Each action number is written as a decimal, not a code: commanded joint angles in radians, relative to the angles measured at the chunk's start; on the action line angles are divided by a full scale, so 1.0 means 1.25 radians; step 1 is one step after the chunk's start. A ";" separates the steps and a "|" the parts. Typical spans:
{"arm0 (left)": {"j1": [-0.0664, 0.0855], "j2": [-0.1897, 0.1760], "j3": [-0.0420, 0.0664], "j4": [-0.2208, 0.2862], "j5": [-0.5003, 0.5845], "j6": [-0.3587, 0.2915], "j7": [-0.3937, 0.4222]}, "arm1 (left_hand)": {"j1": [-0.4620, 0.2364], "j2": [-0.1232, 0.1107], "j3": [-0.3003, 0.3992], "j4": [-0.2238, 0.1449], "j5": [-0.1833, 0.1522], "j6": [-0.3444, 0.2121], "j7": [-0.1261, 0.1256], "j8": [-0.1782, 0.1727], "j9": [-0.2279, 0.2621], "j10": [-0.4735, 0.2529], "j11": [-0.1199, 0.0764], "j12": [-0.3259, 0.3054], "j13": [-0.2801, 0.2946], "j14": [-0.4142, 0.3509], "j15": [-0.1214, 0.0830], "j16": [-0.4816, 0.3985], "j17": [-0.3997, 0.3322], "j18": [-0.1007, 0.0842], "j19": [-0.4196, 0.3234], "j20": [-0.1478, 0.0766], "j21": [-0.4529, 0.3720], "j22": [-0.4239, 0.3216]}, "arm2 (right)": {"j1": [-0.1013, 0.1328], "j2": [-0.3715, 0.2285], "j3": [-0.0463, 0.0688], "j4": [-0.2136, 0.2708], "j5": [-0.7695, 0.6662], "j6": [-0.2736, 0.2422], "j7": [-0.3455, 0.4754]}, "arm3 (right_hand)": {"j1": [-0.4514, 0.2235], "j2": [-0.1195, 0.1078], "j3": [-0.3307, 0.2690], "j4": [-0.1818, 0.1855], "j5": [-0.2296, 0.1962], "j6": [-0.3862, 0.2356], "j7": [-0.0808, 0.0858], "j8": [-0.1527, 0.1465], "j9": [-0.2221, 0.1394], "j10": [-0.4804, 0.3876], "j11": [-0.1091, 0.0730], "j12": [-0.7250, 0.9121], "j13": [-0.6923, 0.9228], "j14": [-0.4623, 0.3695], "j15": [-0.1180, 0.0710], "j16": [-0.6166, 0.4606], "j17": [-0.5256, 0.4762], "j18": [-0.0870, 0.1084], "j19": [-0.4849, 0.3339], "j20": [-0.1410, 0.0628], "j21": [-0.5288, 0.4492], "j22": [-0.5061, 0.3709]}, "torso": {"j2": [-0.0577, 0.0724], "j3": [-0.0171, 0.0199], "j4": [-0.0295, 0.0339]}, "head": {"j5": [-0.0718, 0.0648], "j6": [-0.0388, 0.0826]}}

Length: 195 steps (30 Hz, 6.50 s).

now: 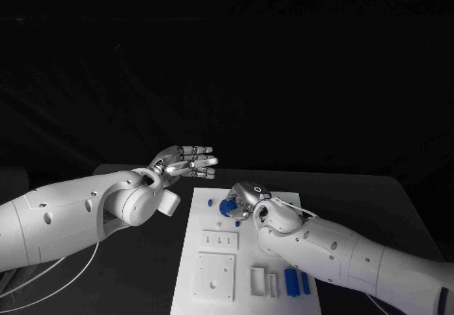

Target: Assemble the parts on the task board

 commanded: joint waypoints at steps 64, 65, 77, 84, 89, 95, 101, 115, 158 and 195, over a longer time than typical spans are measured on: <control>0.000 -0.016 0.000 -0.012 -0.013 0.014 0.009 | -0.003 0.007 0.000 -0.005 0.001 0.001 0.029 0.001 -0.001 0.006 -0.002 0.002 0.000 -0.009 0.001 0.002 0.001 -0.005 -0.007 0.003 0.002 -0.001 | -0.004 -0.272 0.110 0.173 0.226 -0.067 0.159 | 0.062 0.016 -0.133 0.056 -0.053 -0.093 0.028 0.004 -0.002 -0.031 0.014 -0.029 -0.055 -0.003 0.009 -0.027 -0.011 0.006 0.006 0.008 -0.057 0.078 | -0.008 0.0118 -0.0275 | 0.010 0.021; 0.000 -0.017 0.000 -0.013 -0.013 0.013 0.010 | -0.003 0.007 0.000 -0.005 0.001 0.001 0.029 0.001 -0.001 0.006 -0.002 0.002 0.000 -0.009 0.001 0.002 0.001 -0.005 -0.007 0.003 0.002 -0.001 | -0.004 -0.284 0.113 0.169 0.240 -0.059 0.176 | 0.056 0.017 -0.120 0.043 -0.044 -0.084 0.027 0.002 -0.002 -0.031 0.014 -0.029 -0.054 -0.004 0.009 -0.028 -0.012 0.004 0.005 0.007 -0.057 0.078 | -0.008 0.0125 -0.0287 | 0.009 0.021; -0.002 -0.020 0.000 -0.012 -0.018 0.018 0.027 | -0.008 0.047 -0.035 -0.036 0.004 0.039 0.030 0.003 0.002 0.196 -0.010 0.012 0.007 0.012 -0.007 0.003 0.001 -0.009 0.005 -0.006 0.006 -0.001 | -0.021 -0.362 0.121 0.070 0.357 0.041 0.362 | 0.058 0.035 -0.115 -0.030 0.046 -0.059 0.022 0.002 -0.002 -0.038 0.010 -0.035 -0.057 -0.005 0.006 -0.031 -0.007 -0.002 0.000 0.004 -0.045 0.081 | -0.009 0.0246 -0.0367 | 0.001 0.022; -0.004 -0.020 0.000 -0.013 -0.027 0.027 0.021 | -0.005 0.049 -0.039 -0.042 0.003 0.038 0.030 0.003 0.002 0.196 -0.010 0.012 0.007 0.013 -0.007 0.002 0.001 -0.010 0.006 -0.006 0.005 -0.001 | -0.045 -0.353 0.122 0.006 0.366 0.074 0.397 | 0.060 0.055 -0.163 -0.071 0.083 -0.065 0.022 0.002 -0.002 -0.039 0.009 -0.039 -0.057 -0.005 0.005 -0.032 0.000 -0.002 -0.004 0.003 -0.034 0.081 | -0.007 0.0267 -0.0385 | -0.003 0.020; -0.007 -0.019 0.000 -0.016 -0.034 0.034 0.017 | -0.005 0.047 -0.041 -0.046 0.002 0.038 0.030 0.003 0.002 0.196 -0.010 0.011 0.007 0.013 -0.007 0.001 0.001 -0.010 0.006 -0.006 0.004 -0.001 | -0.061 -0.330 0.122 -0.038 0.367 0.083 0.415 | 0.062 0.069 -0.222 -0.085 0.106 -0.074 0.021 0.002 -0.002 -0.039 0.008 -0.044 -0.060 -0.006 0.005 -0.036 0.001 -0.002 -0.005 0.003 -0.035 0.081 | -0.007 0.0238 -0.0327 | -0.013 0.015; -0.010 -0.018 0.000 -0.018 -0.037 0.038 0.013 | -0.004 0.050 -0.041 -0.049 0.002 0.039 0.030 0.003 0.002 0.197 -0.010 0.012 0.007 0.013 -0.007 0.001 0.001 -0.010 0.006 -0.006 0.004 -0.001 | -0.072 -0.307 0.121 -0.067 0.366 0.086 0.425 | 0.064 0.079 -0.254 -0.090 0.106 -0.079 0.019 0.002 -0.002 -0.039 0.005 -0.044 -0.058 -0.005 0.003 -0.037 0.002 -0.004 -0.005 0.001 -0.035 0.081 | -0.005 0.0269 -0.0299 | -0.014 0.014; -0.012 -0.017 0.000 -0.020 -0.037 0.043 0.012 | -0.004 0.051 -0.042 -0.052 0.003 0.038 0.030 0.003 0.002 0.197 -0.010 0.011 0.007 0.013 -0.007 0.001 0.001 -0.011 0.006 -0.006 0.003 -0.001 | -0.079 -0.277 0.121 -0.095 0.367 0.073 0.429 | 0.059 0.083 -0.263 -0.088 0.109 -0.081 0.019 0.002 -0.002 -0.038 0.006 -0.041 -0.055 -0.005 0.003 -0.036 0.004 -0.003 -0.004 0.001 -0.035 0.081 | -0.003 0.0292 -0.0303 | -0.011 0.008; -0.013 -0.015 0.000 -0.021 -0.038 0.041 0.010 | -0.004 0.054 -0.043 -0.053 0.003 0.039 0.030 0.003 0.002 0.197 -0.010 0.012 0.007 0.014 -0.007 0.001 0.001 -0.011 0.006 -0.006 0.002 -0.001 | -0.090 -0.237 0.121 -0.133 0.368 0.057 0.417 | 0.052 0.091 -0.269 -0.085 0.111 -0.082 0.020 0.002 -0.002 -0.038 0.007 -0.039 -0.052 -0.005 0.004 -0.036 0.005 -0.001 -0.004 0.002 -0.038 0.081 | -0.004 0.0279 -0.0278 | -0.008 0.003; -0.013 -0.013 0.000 -0.018 -0.039 0.052 0.002 | -0.002 0.054 -0.044 -0.055 0.003 0.033 0.031 0.003 0.001 0.195 -0.009 0.012 0.007 0.012 -0.006 0.000 0.001 -0.011 0.005 -0.006 0.000 -0.001 | -0.091 -0.207 0.121 -0.144 0.367 0.055 0.401 | 0.033 0.098 -0.227 -0.085 0.087 -0.034 0.015 0.002 0.000 -0.036 0.006 -0.031 -0.043 -0.004 0.004 -0.031 0.011 -0.002 -0.004 0.002 -0.034 0.081 | -0.004 0.0290 -0.0293 | -0.008 0.004; -0.002 -0.021 -0.002 -0.023 -0.132 0.177 -0.137 | -0.018 0.104 -0.062 -0.043 0.016 0.402 -0.049 0.016 0.018 0.560 -0.140 0.052 0.017 0.296 -0.162 0.334 0.149 -0.056 0.207 -0.163 0.219 0.125 | -0.070 -0.234 0.121 -0.070 0.337 0.038 0.332 | 0.031 0.123 -0.118 -0.069 -0.041 0.082 -0.014 0.004 0.021 -0.031 -0.009 -0.035 -0.029 -0.003 -0.008 -0.033 0.023 -0.008 -0.007 -0.010 -0.033 0.080 | -0.020 0.0301 -0.0366 | 0.004 0.004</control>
